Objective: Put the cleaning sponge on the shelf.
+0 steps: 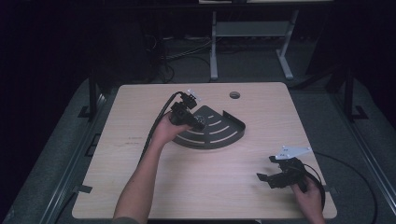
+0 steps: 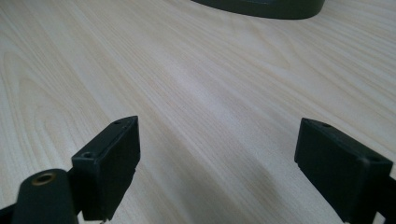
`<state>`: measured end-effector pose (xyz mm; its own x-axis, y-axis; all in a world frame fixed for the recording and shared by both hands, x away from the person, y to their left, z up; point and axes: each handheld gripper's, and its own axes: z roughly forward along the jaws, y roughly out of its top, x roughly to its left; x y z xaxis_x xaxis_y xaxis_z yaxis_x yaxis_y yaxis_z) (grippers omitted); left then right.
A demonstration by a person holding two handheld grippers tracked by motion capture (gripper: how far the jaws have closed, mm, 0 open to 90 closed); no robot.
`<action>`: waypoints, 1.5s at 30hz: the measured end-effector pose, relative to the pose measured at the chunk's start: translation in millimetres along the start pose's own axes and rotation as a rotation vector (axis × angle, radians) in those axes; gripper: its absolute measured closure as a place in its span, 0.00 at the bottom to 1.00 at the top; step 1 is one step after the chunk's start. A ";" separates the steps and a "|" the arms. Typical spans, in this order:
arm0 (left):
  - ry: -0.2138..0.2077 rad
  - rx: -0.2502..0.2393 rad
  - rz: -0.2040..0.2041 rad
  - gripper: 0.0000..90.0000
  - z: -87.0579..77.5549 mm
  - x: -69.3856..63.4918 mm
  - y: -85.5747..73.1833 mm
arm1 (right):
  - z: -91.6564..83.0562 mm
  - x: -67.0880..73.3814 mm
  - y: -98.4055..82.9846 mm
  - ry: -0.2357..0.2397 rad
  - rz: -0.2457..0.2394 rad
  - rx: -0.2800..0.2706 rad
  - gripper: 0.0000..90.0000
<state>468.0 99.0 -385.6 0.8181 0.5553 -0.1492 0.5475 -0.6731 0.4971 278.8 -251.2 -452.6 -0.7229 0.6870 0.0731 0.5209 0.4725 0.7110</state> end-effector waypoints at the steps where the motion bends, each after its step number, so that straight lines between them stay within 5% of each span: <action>1: -0.001 -0.002 -0.004 0.38 1.2 0.8 0.3 | -0.1 0.1 0.0 0.000 0.000 0.001 0.15; 19: 0.016 0.019 -0.042 0.37 24.6 7.4 0.2 | -1.4 -0.9 -0.6 0.000 0.007 0.001 0.15; 31: -0.009 0.025 -0.070 0.37 33.6 12.6 -0.3 | -2.6 -1.9 -1.2 -0.002 0.008 -0.006 0.15; 45: 0.007 0.044 -0.069 0.37 46.6 12.0 -1.0 | -2.2 -2.4 -1.1 -0.001 0.009 -0.006 0.15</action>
<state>485.4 83.7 -427.7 0.7773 0.6040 -0.1757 0.6095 -0.6541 0.4479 279.0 -254.6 -452.1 -0.7178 0.6918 0.0788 0.5247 0.4630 0.7144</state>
